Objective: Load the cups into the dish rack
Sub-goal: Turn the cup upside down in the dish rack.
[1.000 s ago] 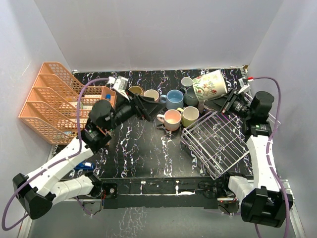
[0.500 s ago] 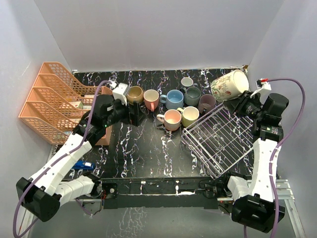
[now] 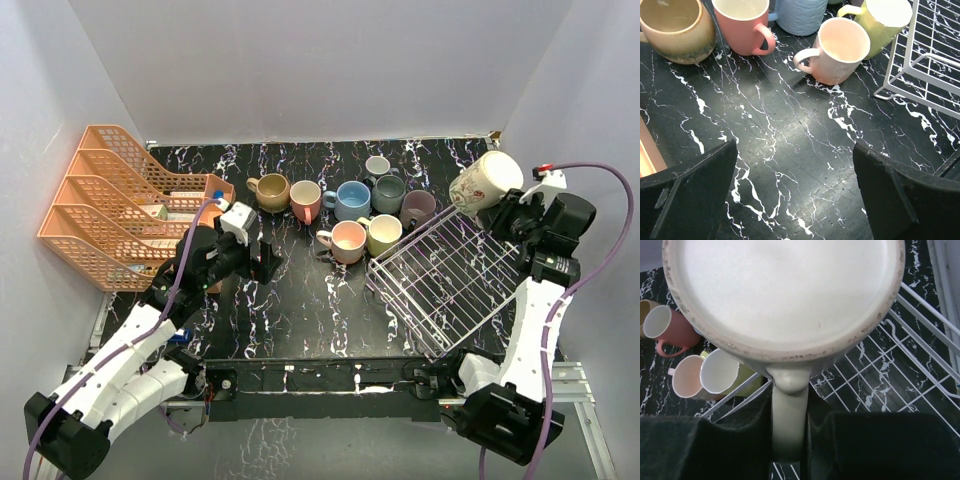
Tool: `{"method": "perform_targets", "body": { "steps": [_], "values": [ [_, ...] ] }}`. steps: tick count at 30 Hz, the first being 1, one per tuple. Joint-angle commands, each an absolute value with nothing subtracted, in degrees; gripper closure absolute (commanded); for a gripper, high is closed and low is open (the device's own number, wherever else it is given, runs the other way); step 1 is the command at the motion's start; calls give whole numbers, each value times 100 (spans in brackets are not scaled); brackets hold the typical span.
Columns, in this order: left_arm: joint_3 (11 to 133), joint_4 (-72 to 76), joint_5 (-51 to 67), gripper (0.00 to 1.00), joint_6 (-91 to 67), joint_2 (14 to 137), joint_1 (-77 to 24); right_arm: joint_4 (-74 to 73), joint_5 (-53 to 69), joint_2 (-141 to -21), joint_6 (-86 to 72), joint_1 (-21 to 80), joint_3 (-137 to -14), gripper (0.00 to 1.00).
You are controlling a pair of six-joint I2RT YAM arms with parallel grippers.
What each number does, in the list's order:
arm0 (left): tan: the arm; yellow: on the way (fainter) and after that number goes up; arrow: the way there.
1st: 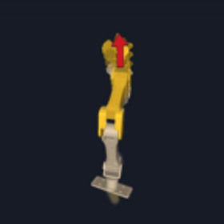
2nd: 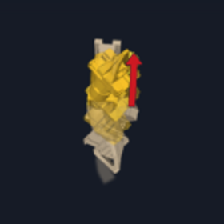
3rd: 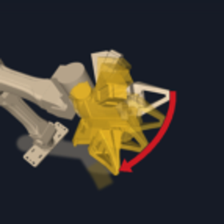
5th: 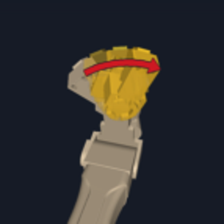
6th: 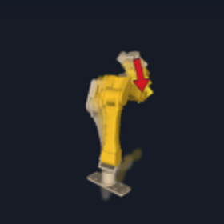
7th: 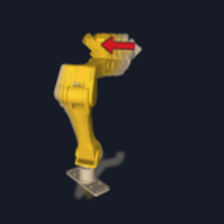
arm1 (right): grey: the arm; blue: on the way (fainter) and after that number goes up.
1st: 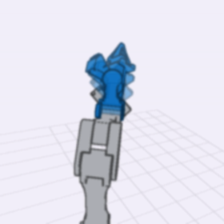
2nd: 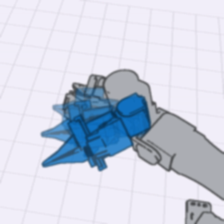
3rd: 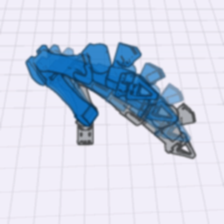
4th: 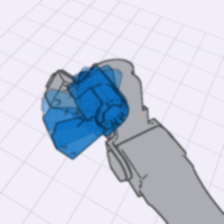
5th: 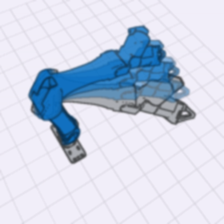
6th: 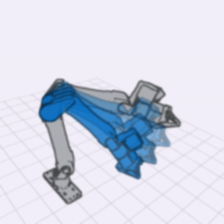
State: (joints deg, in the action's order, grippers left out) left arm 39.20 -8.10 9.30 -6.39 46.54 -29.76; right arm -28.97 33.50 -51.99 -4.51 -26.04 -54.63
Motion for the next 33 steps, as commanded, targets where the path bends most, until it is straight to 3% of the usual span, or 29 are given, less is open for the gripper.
{"method": "perform_targets", "body": {
  "steps": [1,9,33],
  "values": [
    [3812,-742,796,3,-461,4526,-2950,-1732,3452,-5164,-117,-3065,-5618,92],
    [3736,-735,830,3,-483,4577,-2950,-1120,3869,-5597,320,-4161,-5199,92],
    [3658,-673,726,3,-415,5128,-2951,2356,4377,-6708,745,-3926,-3641,92]
  ]
}}
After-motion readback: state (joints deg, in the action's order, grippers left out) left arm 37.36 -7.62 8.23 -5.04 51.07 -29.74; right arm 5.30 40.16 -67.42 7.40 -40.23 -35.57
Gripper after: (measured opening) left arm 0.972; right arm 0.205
